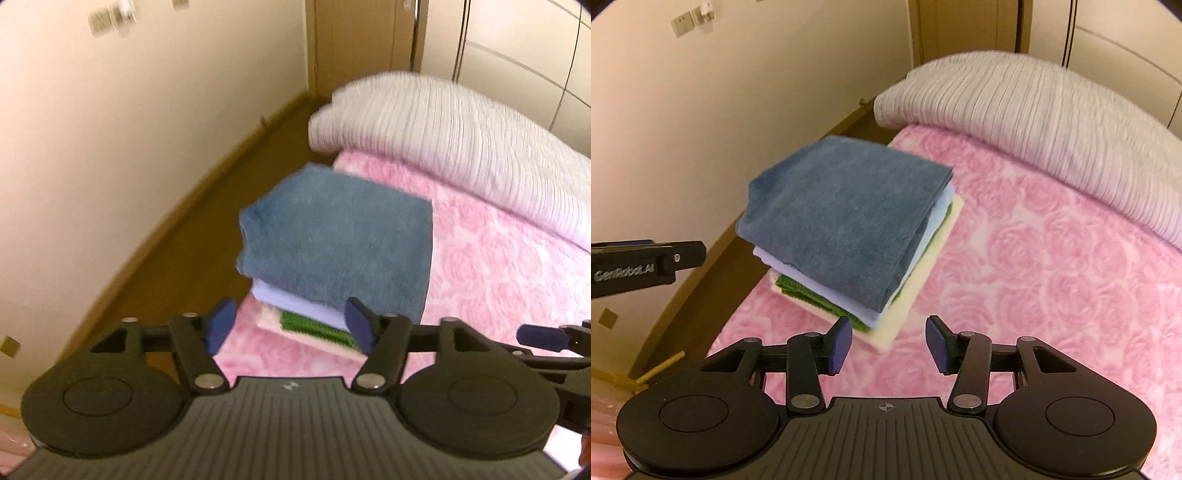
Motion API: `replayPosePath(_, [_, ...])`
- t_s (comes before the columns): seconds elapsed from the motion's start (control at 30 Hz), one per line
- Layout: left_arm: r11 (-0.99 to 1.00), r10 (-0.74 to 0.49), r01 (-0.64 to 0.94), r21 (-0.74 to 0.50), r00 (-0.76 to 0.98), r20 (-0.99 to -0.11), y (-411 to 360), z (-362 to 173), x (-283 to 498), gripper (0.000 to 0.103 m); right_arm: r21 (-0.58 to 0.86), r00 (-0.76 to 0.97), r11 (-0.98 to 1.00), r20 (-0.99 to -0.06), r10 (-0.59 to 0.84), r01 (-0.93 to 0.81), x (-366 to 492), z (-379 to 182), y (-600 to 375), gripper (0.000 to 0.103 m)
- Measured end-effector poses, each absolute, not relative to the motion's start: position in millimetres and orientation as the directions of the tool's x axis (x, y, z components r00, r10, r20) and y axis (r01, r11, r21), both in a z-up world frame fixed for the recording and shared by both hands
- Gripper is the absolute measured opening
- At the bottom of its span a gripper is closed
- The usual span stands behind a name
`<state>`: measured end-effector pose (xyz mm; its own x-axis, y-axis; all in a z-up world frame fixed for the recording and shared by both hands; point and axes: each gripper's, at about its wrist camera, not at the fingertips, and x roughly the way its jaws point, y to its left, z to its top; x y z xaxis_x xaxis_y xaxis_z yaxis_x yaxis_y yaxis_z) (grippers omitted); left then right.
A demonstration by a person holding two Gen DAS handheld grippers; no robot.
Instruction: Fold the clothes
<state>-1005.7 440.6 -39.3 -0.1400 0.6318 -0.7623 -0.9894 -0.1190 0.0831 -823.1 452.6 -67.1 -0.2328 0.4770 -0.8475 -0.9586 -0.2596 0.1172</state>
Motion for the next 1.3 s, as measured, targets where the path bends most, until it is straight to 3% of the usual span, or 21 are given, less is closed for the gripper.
replayPosePath(0.2, [-0.134, 0.663, -0.991, 0.015, -0.101, -0.741, 414.5, -15.0, -995.2, 0.066, 0.069, -0.205, -0.264, -0.823, 0.53, -0.962, -814.5, -45.9, 432.2, 0.05])
replayPosePath(0.33, [-0.132, 0.657, -0.99, 0.043, -0.12, -0.744, 400.6, -7.9, -982.4, 0.065, 0.092, -0.228, -0.267, -0.809, 0.542, -0.959, -803.1, -39.3, 421.8, 0.05])
replayPosePath(1.3, [-0.386, 0.553, -0.921, 0.044, -0.269, -0.789, 299.1, -13.2, -824.5, 0.065, 0.163, -0.403, -0.503, -0.815, 0.417, -0.849, -666.2, -29.5, 364.6, 0.05])
